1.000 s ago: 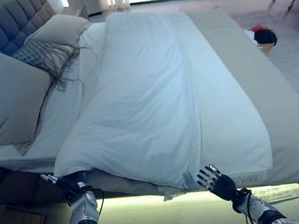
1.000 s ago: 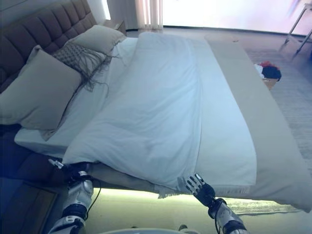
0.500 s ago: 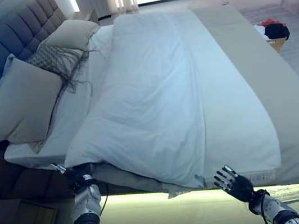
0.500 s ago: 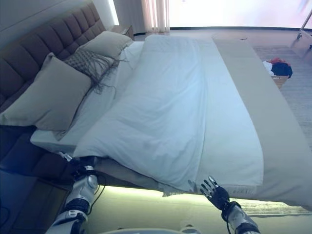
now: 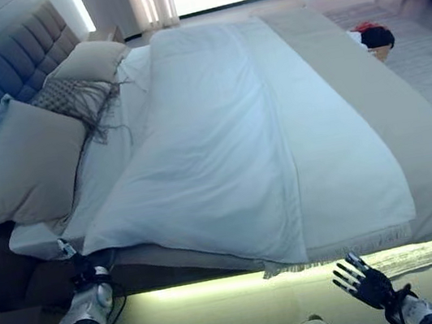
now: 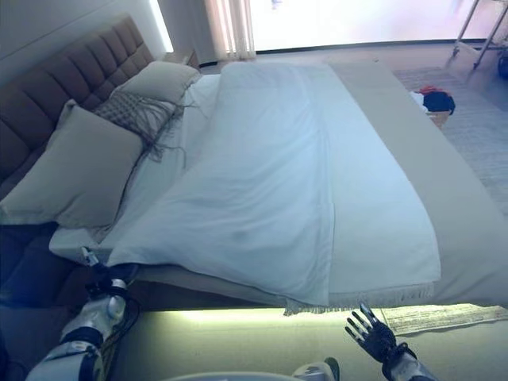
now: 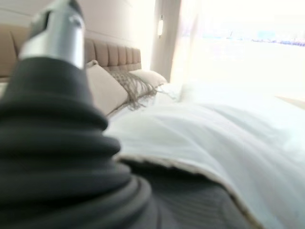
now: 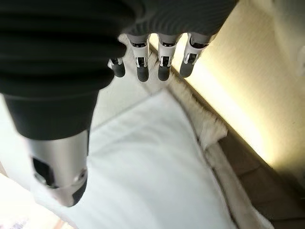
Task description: Make the bed neatly
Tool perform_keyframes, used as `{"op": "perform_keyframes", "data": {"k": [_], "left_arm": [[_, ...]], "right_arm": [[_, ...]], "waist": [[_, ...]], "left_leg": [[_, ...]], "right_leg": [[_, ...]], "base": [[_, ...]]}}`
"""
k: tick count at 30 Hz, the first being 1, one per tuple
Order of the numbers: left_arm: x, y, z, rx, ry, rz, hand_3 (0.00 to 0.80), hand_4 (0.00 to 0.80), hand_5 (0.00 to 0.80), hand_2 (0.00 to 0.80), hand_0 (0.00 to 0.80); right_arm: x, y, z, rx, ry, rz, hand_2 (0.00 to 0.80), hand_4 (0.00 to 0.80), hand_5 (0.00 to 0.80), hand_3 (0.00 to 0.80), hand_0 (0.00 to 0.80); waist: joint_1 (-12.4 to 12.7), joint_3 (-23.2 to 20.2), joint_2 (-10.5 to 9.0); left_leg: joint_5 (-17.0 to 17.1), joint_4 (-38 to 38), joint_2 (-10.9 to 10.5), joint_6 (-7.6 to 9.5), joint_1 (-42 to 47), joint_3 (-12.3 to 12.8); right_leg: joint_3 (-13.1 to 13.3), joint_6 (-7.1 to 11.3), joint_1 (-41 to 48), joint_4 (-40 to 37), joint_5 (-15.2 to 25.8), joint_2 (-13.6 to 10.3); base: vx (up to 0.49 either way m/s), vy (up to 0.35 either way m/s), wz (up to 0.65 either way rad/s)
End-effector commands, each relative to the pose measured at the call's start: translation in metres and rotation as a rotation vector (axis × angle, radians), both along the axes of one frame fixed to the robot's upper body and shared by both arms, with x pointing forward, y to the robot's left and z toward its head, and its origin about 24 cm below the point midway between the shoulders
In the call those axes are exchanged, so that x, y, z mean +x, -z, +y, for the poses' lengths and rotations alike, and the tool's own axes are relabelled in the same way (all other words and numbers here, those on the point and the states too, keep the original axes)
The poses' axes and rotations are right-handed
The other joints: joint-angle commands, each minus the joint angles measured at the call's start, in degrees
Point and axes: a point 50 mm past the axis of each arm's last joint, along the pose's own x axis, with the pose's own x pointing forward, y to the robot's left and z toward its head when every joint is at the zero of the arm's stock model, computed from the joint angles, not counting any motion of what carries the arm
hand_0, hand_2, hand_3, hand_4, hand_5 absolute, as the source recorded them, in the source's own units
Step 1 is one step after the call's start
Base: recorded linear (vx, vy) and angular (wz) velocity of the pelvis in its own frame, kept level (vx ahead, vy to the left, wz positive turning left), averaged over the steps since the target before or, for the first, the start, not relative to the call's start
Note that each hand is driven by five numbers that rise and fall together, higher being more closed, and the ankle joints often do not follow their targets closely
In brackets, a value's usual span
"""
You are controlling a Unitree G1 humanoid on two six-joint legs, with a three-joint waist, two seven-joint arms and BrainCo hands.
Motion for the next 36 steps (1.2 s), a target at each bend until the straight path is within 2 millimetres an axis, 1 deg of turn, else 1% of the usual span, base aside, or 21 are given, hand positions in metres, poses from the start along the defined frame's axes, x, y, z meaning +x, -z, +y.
{"op": "perform_keyframes", "data": {"k": [1, 2, 4, 5, 7, 9, 11, 12, 14, 16, 18, 21, 22, 24, 26, 27, 28, 30, 32, 36], "left_arm": [[-0.064, -0.093, 0.143, 0.273, -0.595, -0.236, 0.0, 0.0, 0.0, 0.0, 0.0], [-0.072, -0.091, 0.146, 0.27, -0.614, -0.222, 0.0, 0.0, 0.0, 0.0, 0.0], [-0.083, -0.084, 0.145, 0.262, -0.612, -0.21, 0.0, 0.0, 0.0, 0.0, 0.0], [-0.084, -0.082, 0.144, 0.259, -0.599, -0.213, 0.0, 0.0, 0.0, 0.0, 0.0], [-0.076, -0.081, 0.138, 0.249, -0.56, -0.228, 0.0, 0.0, 0.0, 0.0, 0.0], [-0.066, -0.078, 0.13, 0.239, -0.501, -0.253, 0.0, 0.0, 0.0, 0.0, 0.0], [-0.046, -0.078, 0.117, 0.22, -0.43, -0.274, 0.0, 0.0, 0.0, 0.0, 0.0], [-0.039, -0.077, 0.112, 0.21, -0.41, -0.279, 0.0, 0.0, 0.0, 0.0, 0.0], [-0.029, -0.074, 0.104, 0.195, -0.382, -0.273, 0.0, 0.0, 0.0, 0.0, 0.0], [-0.015, -0.069, 0.09, 0.166, -0.335, -0.272, 0.0, 0.0, 0.0, 0.0, 0.0], [-0.002, -0.066, 0.074, 0.138, -0.282, -0.288, 0.0, 0.0, 0.0, 0.0, 0.0], [0.026, -0.07, 0.05, 0.113, -0.209, -0.336, 0.0, 0.0, 0.0, 0.0, 0.0], [0.038, -0.074, 0.04, 0.109, -0.183, -0.364, 0.0, 0.0, 0.0, 0.0, 0.0], [0.055, -0.08, 0.026, 0.099, -0.152, -0.382, 0.0, 0.0, 0.0, 0.0, 0.0], [0.067, -0.086, 0.017, 0.093, -0.13, -0.388, 0.0, 0.0, 0.0, 0.0, 0.0], [0.076, -0.091, 0.011, 0.095, -0.118, -0.384, 0.0, 0.0, 0.0, 0.0, 0.0], [0.079, -0.093, 0.009, 0.095, -0.117, -0.373, 0.0, 0.0, 0.0, 0.0, 0.0], [0.086, -0.097, 0.006, 0.091, -0.118, -0.345, 0.0, 0.0, 0.0, 0.0, 0.0], [0.091, -0.101, 0.002, 0.087, -0.097, -0.348, 0.0, 0.0, 0.0, 0.0, 0.0], [0.097, -0.102, -0.006, 0.069, -0.05, -0.332, 0.0, 0.0, 0.0, 0.0, 0.0]], "right_arm": [[0.013, -0.012, -0.018, -0.021, 0.061, -0.096, 0.0, 0.0, 0.0, 0.0, 0.0], [0.014, -0.013, -0.017, -0.018, 0.069, -0.107, 0.0, 0.0, 0.0, 0.0, 0.0], [0.018, -0.013, -0.015, -0.015, 0.068, -0.127, 0.0, 0.0, 0.0, 0.0, 0.0], [0.02, -0.013, -0.013, -0.015, 0.068, -0.133, 0.0, 0.0, 0.0, 0.0, 0.0], [0.026, -0.014, -0.009, -0.013, 0.057, -0.148, 0.0, 0.0, 0.0, 0.0, 0.0], [0.031, -0.015, -0.007, -0.011, 0.046, -0.157, 0.0, 0.0, 0.0, 0.0, 0.0], [0.035, -0.015, -0.003, -0.009, 0.036, -0.16, 0.0, 0.0, 0.0, 0.0, 0.0], [0.037, -0.015, -0.003, -0.01, 0.035, -0.158, 0.0, 0.0, 0.0, 0.0, 0.0], [0.039, -0.015, -0.001, -0.011, 0.029, -0.161, 0.0, 0.0, 0.0, 0.0, 0.0], [0.046, -0.016, 0.002, -0.012, 0.012, -0.174, 0.0, 0.0, 0.0, 0.0, 0.0], [0.059, -0.021, 0.008, -0.013, -0.015, -0.206, 0.0, 0.0, 0.0, 0.0, 0.0], [0.093, -0.035, 0.018, -0.016, -0.056, -0.298, 0.0, 0.0, 0.0, 0.0, 0.0], [0.112, -0.045, 0.023, -0.017, -0.075, -0.345, 0.0, 0.0, 0.0, 0.0, 0.0], [0.144, -0.065, 0.034, -0.022, -0.11, -0.413, 0.0, 0.0, 0.0, 0.0, 0.0], [0.164, -0.079, 0.041, -0.027, -0.134, -0.457, 0.0, 0.0, 0.0, 0.0, 0.0], [0.176, -0.091, 0.043, -0.033, -0.148, -0.491, 0.0, 0.0, 0.0, 0.0, 0.0], [0.18, -0.095, 0.042, -0.036, -0.153, -0.505, 0.0, 0.0, 0.0, 0.0, 0.0], [0.189, -0.108, 0.038, -0.043, -0.17, -0.542, 0.0, 0.0, 0.0, 0.0, 0.0], [0.195, -0.118, 0.034, -0.053, -0.184, -0.574, 0.0, 0.0, 0.0, 0.0, 0.0], [0.204, -0.135, 0.027, -0.067, -0.207, -0.625, 0.0, 0.0, 0.0, 0.0, 0.0]], "waist": [[7.0, 0.0, 1.41], [7.4, 0.2, 1.25], [7.9, 0.6, 1.02], [8.0, 0.7, 0.93], [8.3, 1.0, 0.68], [8.5, 1.0, 0.44], [8.7, 1.1, -0.11], [8.7, 1.2, -0.28], [8.8, 1.6, -0.69], [9.0, 2.9, -1.41], [9.1, 4.9, -1.99], [9.1, 9.5, -2.7], [8.9, 11.6, -3.13], [8.4, 14.2, -3.65], [8.1, 15.3, -4.09], [7.9, 16.5, -4.47], [7.9, 16.6, -4.57], [7.5, 17.7, -4.94], [7.3, 18.5, -5.04], [7.3, 19.5, -4.81]], "left_leg": [[-12.5, 17.7, 0.7, 3.36, -5.6, 0.1], [-12.8, 18.1, 0.5, 3.52, -5.8, 0.1], [-13.1, 18.4, 0.4, 3.71, -6.0, -0.1], [-13.3, 18.8, 0.3, 3.83, -6.1, -0.2], [-13.4, 19.0, 0.4, 3.93, -6.4, -0.3], [-13.3, 18.7, 0.4, 4.01, -6.2, -0.4], [-13.4, 19.0, 0.5, 4.02, -6.4, -0.6], [-13.4, 19.1, 0.6, 4.01, -6.6, -0.7], [-13.4, 19.8, 0.9, 3.82, -7.3, -0.9], [-13.6, 21.5, 1.3, 3.58, -9.0, -1.5], [-14.0, 23.7, 1.9, 3.3, -11.9, -2.2], [-14.1, 27.9, 3.4, 2.52, -18.3, -3.8], [-14.1, 30.4, 4.1, 2.04, -21.6, -4.7], [-14.4, 33.9, 4.8, 1.68, -26.6, -5.8], [-14.8, 36.5, 5.0, 1.56, -30.1, -6.7], [-15.3, 38.5, 5.0, 1.55, -32.7, -7.6], [-15.6, 39.6, 5.1, 1.64, -34.0, -7.8], [-16.4, 42.7, 5.3, 1.74, -38.1, -9.1], [-16.8, 44.4, 5.2, 1.75, -41.2, -10.1], [-17.7, 47.7, 4.7, 1.74, -46.6, -11.2]], "right_leg": [[1.7, -0.39, -4.0, 5.1, -2.3, -4.7], [1.5, -0.33, -3.9, 5.0, -2.2, -4.8], [1.2, -0.31, -4.0, 5.2, -2.1, -5.0], [1.2, -0.34, -4.0, 5.4, -2.1, -5.1], [0.9, -0.31, -4.0, 5.8, -2.2, -5.2], [0.7, -0.28, -4.1, 6.2, -2.3, -5.2], [0.5, -0.12, -4.4, 6.7, -2.4, -5.3], [0.5, -0.07, -4.6, 7.0, -2.4, -5.4], [0.6, 0.01, -5.2, 7.6, -2.5, -5.4], [1.0, 0.04, -6.5, 8.8, -2.6, -5.5], [1.6, 0.07, -8.8, 10.4, -2.7, -5.7], [3.0, -0.09, -14.6, 14.0, -2.6, -6.1], [3.9, -0.41, -17.6, 16.0, -2.5, -6.2], [5.5, -0.93, -22.9, 19.9, -2.7, -6.4], [6.9, -1.19, -26.8, 23.0, -3.1, -6.8], [8.2, -1.26, -30.1, 25.8, -3.3, -7.3], [8.9, -1.34, -31.9, 27.3, -3.6, -7.6], [10.8, -1.65, -36.5, 30.9, -4.0, -7.8], [12.1, -1.84, -40.2, 33.2, -4.3, -7.8], [13.8, -1.88, -46.2, 36.9, -4.7, -8.0]], "base": [[-0.07, 0.025, 0.0], [-0.067, 0.018, 0.03], [-0.073, 0.012, 0.06], [-0.073, 0.007, 0.05], [-0.05, 0.002, 0.02], [-0.015, -0.012, 0.07], [0.001, -0.034, 0.09], [0.0, -0.03, 0.06], [-0.009, -0.038, 0.04], [-0.064, -0.061, 0.03], [-0.196, -0.073, 0.14], [-0.391, -0.07, 0.23], [-0.41, -0.021, 0.42], [-0.349, 0.035, 0.51], [-0.247, 0.085, 0.32], [-0.226, 0.104, 0.09], [-0.223, 0.12, 0.05], [-0.188, 0.102, 0.1], [-0.186, 0.109, 0.14], [-0.147, 0.112, 0.1]]}}
